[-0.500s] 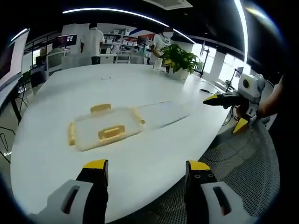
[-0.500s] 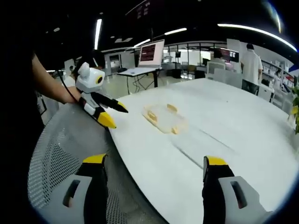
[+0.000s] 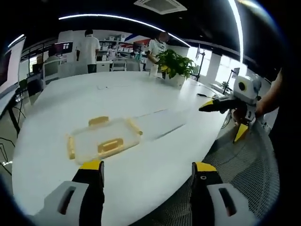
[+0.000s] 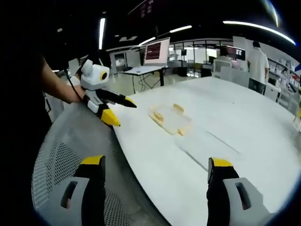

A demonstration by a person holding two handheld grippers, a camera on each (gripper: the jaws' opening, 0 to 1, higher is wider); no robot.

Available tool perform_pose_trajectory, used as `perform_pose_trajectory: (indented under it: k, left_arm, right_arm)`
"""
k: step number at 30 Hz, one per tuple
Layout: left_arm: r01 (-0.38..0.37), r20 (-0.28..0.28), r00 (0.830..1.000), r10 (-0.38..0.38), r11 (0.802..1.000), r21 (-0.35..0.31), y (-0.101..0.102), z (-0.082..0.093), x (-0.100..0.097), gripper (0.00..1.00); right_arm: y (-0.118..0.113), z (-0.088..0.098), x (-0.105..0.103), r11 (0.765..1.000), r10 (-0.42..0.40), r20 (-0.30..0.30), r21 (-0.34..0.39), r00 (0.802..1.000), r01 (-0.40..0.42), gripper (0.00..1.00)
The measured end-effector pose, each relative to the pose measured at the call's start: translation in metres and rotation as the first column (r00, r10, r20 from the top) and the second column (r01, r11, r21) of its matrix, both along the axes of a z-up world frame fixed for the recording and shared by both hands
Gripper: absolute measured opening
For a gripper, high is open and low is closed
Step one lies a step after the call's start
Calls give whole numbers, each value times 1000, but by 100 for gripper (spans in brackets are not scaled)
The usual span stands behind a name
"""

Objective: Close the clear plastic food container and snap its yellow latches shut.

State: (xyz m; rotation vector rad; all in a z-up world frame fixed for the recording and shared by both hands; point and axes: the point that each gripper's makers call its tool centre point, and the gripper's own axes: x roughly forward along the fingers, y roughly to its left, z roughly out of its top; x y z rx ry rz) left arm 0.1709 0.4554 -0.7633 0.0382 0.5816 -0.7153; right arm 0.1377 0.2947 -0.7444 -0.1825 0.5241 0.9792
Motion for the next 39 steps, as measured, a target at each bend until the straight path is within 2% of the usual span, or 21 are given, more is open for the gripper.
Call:
perform_pose_trajectory:
  k: [2,4,8,11,15,17,22,25,31,39]
  left_arm:
    - [23,-33,999,-23,1000,-10,-4,-4,-4,78]
    - [45,-46,998,-45,999,1,-5,-7,-8,75]
    - [66,-43,997,-67,998,-10,-7,-5,-8,75]
    - [109,-13,994,-109,994,-9,-12,1,-9,73]
    - [121,5,993,-121,993,-9,-11,4,-7,73]
    - [119,10,993,-119,993,-19,-10,5,-6,73]
    - [133,2,991,-133,990,-43,-15,5,-7,71]
    - [149,21,989,-148,988,-43,-16,12,-7,70]
    - [153,52,987,-153,988,-10,-8,7,5,69]
    - [155,58,986,-154,988,-23,-2,12,8,69]
  right_arm:
    - [1,7,5,1000,-23,16,6,1000,23,89]
    - [3,12,10,999,-46,26,25,999,45,90]
    - [-1,6,13,997,-71,26,-11,997,72,90]
    - [-4,6,16,996,-82,28,-20,996,83,89]
    - [2,11,20,996,-82,47,-17,996,83,89]
    - [7,10,21,996,-73,53,-42,996,75,88]
    - [22,18,26,996,-88,63,-9,994,89,88]
    - [32,20,29,996,-92,59,-3,994,93,88]
    - [50,31,32,998,-65,70,9,995,65,88]
    - [59,32,40,998,-64,73,10,995,63,88]
